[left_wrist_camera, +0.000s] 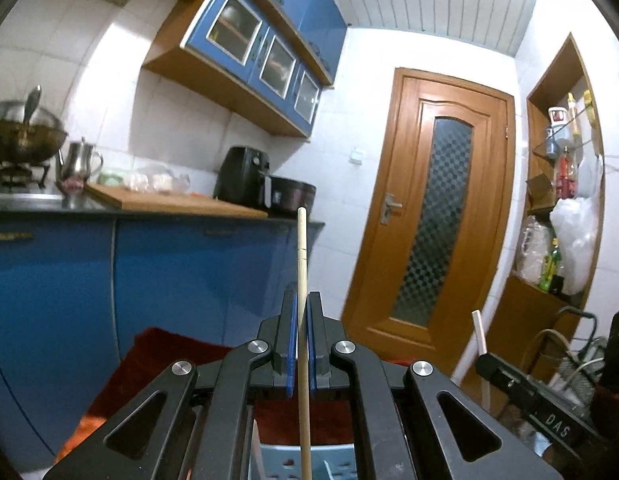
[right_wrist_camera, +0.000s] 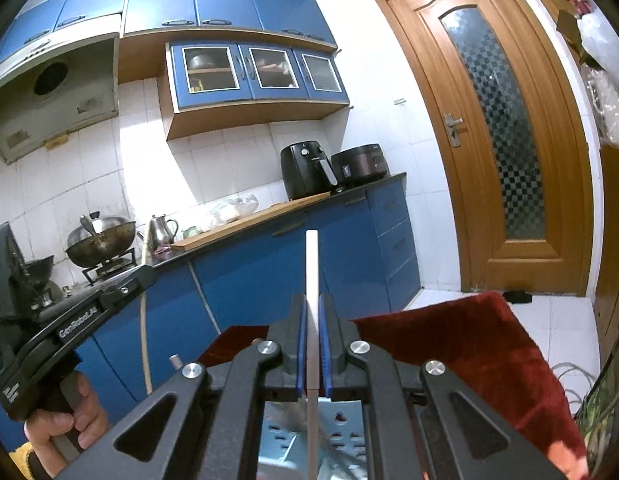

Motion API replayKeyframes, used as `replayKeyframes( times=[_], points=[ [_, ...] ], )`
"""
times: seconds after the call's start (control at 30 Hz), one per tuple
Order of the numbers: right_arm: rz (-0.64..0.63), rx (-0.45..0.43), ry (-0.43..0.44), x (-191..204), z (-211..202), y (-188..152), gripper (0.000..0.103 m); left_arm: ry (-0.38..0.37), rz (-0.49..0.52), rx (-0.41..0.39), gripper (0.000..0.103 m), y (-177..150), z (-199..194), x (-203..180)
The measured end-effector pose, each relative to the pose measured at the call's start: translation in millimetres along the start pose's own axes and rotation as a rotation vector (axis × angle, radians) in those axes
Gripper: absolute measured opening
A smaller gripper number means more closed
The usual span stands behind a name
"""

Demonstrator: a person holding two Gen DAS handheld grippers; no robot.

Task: Organize utensils
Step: 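Lift both white sticks and carry them over the blue caddy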

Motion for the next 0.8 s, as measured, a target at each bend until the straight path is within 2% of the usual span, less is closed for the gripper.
replayKeyframes(
  times=[0.3,0.57,0.67,0.8],
  points=[
    [-0.039,-0.024,-0.025,-13,25,-6,0.008,0.038,0.002,-0.027,0.004,-19,21,4],
    [-0.054,-0.046,-0.034,-15,34,-12,0.008,0.054,0.033,-0.05,0.004,-37,22,0],
    [-0.062,-0.031,-0.027,-14,36,-17,0.008,0.044,0.043,-0.041,0.004,-45,21,-3],
    [-0.074,0.042,-0.038,-14,40,-34,0.008,0.043,0.069,-0.018,0.004,-53,22,-4]
  ],
)
Point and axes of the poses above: each gripper's, at about its wrist camera, not at the fingertips, and z roughly the way its jaws point, x to its left, y to its top, the point moved 10 cm from there along z, roughly the way its jaws point, and after that the axes turned 10 degrees about y, right-handed, at the moved point
